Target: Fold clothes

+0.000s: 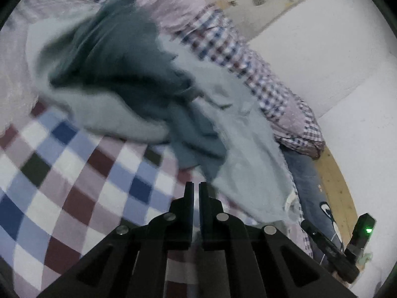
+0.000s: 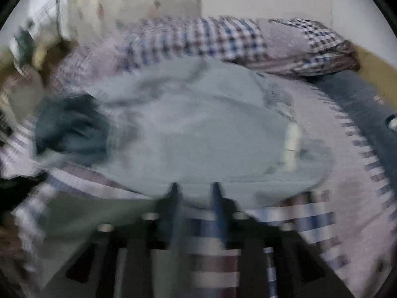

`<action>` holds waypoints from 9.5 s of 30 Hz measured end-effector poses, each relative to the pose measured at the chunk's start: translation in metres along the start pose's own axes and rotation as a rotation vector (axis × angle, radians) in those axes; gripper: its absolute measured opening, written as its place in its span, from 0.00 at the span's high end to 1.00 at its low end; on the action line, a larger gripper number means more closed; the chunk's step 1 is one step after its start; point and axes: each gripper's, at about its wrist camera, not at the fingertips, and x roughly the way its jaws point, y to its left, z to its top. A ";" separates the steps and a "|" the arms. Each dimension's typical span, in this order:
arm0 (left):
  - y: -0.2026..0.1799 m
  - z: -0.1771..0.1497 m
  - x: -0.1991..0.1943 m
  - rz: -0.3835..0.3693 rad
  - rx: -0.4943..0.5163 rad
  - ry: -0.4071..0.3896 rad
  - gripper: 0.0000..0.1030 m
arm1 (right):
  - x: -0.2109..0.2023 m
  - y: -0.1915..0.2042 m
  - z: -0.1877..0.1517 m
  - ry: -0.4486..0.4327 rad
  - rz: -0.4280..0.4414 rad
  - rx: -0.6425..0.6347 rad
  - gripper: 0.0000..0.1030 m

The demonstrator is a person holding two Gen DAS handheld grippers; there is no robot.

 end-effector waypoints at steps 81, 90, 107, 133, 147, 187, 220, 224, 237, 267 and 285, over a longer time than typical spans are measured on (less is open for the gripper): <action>-0.086 -0.267 -0.118 0.294 0.674 0.241 0.16 | -0.129 0.063 -0.243 0.121 -0.143 -0.185 0.19; -0.080 -0.284 -0.121 0.302 0.659 0.339 0.16 | -0.128 0.068 -0.248 0.178 -0.154 -0.226 0.19; 0.001 -0.225 -0.188 -0.114 -0.003 0.222 0.15 | -0.191 0.049 -0.243 -0.021 -0.041 -0.080 0.19; 0.017 -0.242 -0.125 -0.393 -0.254 0.456 0.29 | -0.202 0.071 -0.230 -0.160 0.101 -0.156 0.19; 0.013 -0.236 -0.135 -0.442 -0.321 0.455 0.94 | -0.191 0.144 -0.263 -0.181 0.066 -0.593 0.19; 0.024 -0.113 -0.081 -0.434 -0.348 0.250 0.34 | -0.158 0.142 -0.211 -0.253 -0.010 -0.630 0.92; -0.044 0.003 -0.113 -0.367 -0.180 0.089 0.89 | -0.221 0.108 -0.169 -0.333 0.084 -0.480 0.92; -0.041 0.030 -0.170 -0.343 -0.179 0.000 0.89 | -0.226 0.119 -0.135 -0.355 0.246 -0.424 0.92; 0.056 0.119 -0.344 -0.133 -0.239 -0.290 0.89 | -0.176 0.256 -0.017 -0.336 0.626 -0.447 0.92; 0.316 0.192 -0.461 0.146 -0.360 -0.505 0.89 | -0.025 0.562 -0.026 -0.331 0.630 -0.787 0.92; 0.436 0.068 -0.502 0.278 -0.501 -0.430 0.88 | -0.044 0.619 -0.199 -0.310 0.603 -1.248 0.81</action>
